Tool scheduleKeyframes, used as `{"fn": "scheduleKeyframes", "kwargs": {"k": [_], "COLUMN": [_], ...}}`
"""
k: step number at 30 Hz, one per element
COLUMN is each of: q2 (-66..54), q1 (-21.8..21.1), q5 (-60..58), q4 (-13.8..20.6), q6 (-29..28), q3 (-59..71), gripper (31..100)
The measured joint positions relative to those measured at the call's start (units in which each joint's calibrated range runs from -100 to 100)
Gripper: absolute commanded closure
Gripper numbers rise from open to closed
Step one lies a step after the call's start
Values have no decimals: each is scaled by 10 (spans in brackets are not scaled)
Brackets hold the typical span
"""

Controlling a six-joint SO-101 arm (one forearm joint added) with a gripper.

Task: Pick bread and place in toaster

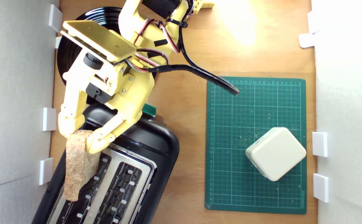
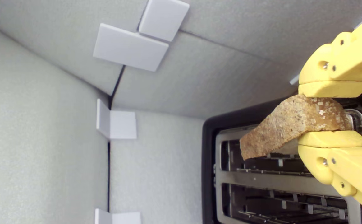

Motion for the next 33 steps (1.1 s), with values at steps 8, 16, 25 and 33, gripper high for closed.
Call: {"fn": "scheduleKeyframes", "kwargs": {"k": [8,16,25,33], "q2": [50,108,148,150], "q1": [-5,-10,-10,-10], "q5": [-6,-15,-21,-21], "q4": [4,5,6,6], "q6": [1,0,0,0], "q3": [-7,-14,-27,-29], "gripper": [728,728,720,719]}}
